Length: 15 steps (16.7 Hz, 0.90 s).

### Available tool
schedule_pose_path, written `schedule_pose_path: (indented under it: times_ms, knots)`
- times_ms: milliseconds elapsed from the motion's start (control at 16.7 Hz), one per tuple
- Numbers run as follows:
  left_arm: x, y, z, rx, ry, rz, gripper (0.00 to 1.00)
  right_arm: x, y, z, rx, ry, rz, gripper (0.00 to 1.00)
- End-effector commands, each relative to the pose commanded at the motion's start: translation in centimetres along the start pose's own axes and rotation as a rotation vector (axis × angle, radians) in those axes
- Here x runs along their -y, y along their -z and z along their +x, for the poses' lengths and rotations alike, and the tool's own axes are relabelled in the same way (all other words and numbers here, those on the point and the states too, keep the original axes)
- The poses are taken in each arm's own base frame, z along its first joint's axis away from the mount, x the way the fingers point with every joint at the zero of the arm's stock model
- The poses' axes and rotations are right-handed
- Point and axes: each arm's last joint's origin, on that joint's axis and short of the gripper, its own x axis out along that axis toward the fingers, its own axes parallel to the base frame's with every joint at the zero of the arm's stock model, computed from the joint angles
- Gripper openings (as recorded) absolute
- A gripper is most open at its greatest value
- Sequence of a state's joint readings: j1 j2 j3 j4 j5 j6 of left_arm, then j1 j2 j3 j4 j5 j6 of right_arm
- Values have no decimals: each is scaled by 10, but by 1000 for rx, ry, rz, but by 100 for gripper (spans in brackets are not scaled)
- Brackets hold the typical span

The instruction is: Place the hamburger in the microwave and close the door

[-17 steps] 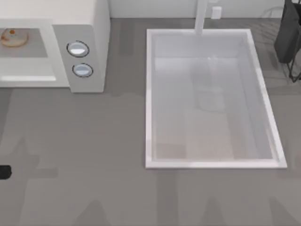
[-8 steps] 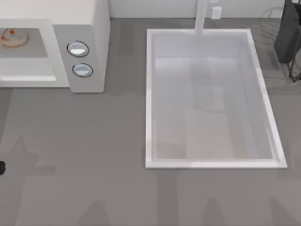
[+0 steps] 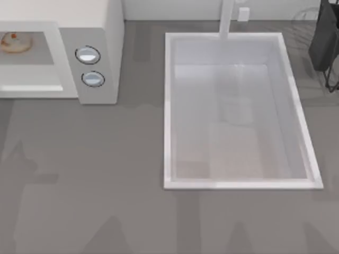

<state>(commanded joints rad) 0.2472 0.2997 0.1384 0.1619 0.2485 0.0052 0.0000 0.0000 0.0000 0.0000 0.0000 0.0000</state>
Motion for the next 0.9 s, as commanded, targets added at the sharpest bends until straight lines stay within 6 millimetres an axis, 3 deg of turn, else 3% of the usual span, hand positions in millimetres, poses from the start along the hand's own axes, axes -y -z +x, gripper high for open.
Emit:
schedule_pose_path:
  times_ms: [900]
  knots:
    - [-19,18,19,-3,1,0,0,0,0,0,0,0,0,100]
